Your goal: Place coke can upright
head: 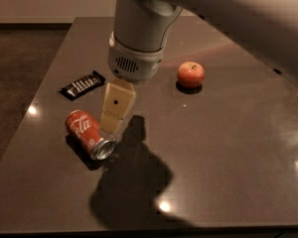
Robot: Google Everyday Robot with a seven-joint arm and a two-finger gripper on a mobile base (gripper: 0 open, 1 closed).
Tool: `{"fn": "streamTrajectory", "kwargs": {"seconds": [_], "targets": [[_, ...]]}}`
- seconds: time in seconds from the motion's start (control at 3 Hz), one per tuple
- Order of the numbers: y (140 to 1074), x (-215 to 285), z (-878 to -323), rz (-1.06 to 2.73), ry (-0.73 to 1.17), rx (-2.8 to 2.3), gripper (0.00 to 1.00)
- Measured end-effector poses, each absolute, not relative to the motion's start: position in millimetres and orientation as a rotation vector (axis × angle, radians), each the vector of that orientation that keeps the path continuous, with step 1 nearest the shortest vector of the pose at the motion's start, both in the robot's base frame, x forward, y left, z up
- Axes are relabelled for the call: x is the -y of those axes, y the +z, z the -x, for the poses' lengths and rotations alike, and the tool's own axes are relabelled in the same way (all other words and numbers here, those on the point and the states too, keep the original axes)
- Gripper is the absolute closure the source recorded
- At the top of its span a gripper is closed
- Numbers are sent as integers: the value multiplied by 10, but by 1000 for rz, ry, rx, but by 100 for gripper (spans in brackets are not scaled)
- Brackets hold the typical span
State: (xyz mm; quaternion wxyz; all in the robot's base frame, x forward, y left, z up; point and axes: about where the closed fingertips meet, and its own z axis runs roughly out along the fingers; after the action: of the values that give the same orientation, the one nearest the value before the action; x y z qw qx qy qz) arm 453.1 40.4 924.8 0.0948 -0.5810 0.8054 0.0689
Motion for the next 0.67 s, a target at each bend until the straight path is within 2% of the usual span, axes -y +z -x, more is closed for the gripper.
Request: {"fn": "streamTrajectory", "kwargs": {"seconds": [0.67], "targets": [[8902, -1004, -4521, 1635, 175, -2491, 0]]}}
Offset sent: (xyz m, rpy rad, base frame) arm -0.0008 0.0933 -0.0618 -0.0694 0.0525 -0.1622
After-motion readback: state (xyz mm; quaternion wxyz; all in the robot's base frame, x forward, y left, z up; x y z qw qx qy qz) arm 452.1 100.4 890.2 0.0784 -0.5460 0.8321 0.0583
